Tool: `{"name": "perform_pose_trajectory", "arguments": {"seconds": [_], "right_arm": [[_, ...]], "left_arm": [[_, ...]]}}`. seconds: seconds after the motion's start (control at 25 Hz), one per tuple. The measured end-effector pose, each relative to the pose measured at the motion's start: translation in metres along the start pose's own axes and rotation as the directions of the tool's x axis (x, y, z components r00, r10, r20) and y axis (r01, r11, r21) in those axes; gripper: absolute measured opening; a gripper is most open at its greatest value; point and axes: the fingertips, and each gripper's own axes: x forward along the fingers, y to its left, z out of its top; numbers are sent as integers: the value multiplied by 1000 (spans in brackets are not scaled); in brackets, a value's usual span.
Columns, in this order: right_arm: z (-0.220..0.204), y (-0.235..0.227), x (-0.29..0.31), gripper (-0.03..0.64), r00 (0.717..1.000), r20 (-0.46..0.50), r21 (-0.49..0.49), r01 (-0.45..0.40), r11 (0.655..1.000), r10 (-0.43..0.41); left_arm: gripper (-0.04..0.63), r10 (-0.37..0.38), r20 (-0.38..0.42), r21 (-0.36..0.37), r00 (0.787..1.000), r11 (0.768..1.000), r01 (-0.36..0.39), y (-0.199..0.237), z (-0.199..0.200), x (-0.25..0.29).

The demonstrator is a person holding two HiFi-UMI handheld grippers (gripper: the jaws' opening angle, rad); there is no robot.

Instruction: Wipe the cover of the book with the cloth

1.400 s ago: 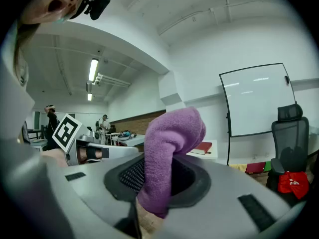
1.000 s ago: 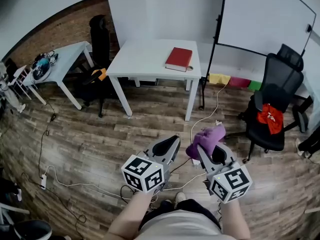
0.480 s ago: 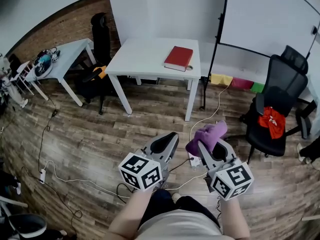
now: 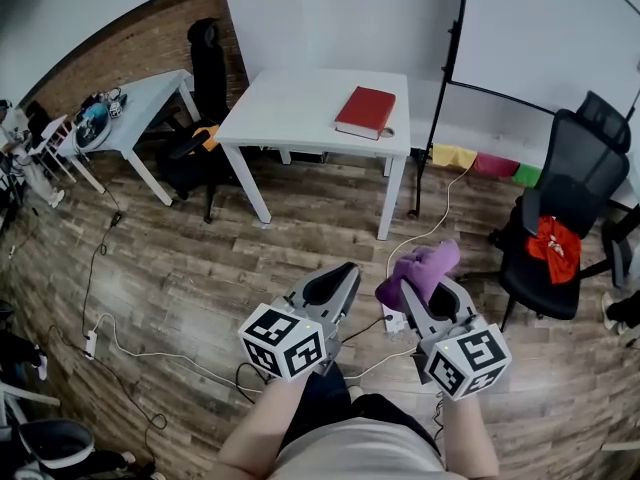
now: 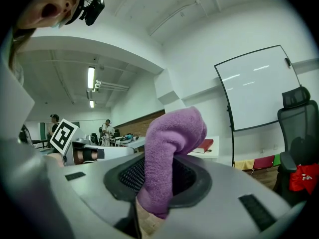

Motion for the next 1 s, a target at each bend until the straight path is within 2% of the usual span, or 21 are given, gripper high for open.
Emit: {"name": "perform_pose_trajectory", "arguments": {"seconds": [0.44,0.72,1.0], "right_arm": [[13,-36,83,115,1000,6,-9,20,1000,-19],[33,-61,169,115,998,-11,5,58,998,-57],[46,-83,243,115,995,-15,7,98,995,-98]], "left_arm": [[32,-46,-18,-3,999,999,46,67,24,57],[32,-88,-53,-15,995,996,87,135,59,102],[32,-129,-55,-24,990,992,128,202,93,138]]}}
